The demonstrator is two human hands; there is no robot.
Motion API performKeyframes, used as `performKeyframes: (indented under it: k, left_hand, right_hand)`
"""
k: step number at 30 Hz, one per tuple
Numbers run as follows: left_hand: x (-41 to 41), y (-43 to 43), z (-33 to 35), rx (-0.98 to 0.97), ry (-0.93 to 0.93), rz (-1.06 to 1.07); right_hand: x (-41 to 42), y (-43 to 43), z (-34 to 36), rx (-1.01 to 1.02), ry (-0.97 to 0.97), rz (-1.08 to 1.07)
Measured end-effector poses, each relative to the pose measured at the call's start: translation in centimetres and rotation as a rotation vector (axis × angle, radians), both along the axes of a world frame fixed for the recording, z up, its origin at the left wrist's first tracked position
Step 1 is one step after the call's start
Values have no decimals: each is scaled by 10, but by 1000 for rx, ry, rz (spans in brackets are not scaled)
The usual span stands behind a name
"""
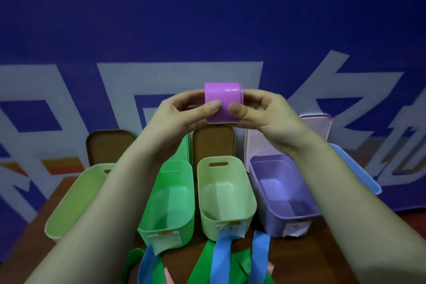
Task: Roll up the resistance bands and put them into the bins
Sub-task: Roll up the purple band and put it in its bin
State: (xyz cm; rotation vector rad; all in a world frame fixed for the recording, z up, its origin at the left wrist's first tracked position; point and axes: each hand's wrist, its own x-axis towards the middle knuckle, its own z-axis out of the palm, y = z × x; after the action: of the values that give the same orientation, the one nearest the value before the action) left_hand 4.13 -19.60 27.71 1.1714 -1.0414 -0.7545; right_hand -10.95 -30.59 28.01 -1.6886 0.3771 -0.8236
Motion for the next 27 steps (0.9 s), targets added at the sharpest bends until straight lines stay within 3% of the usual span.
performKeyframes:
  k: [6, 16, 27]
  left_hand:
    - [1, 0, 31, 49, 22, -5]
    - [-18, -36, 1, 149, 112, -113]
    - [-62, -117, -47, 199, 216, -146]
  right_hand:
    - [-6, 8, 30, 95, 36, -3]
    - [-49, -12, 14, 244, 160, 38]
    - [-92, -102, -14, 180, 350, -24]
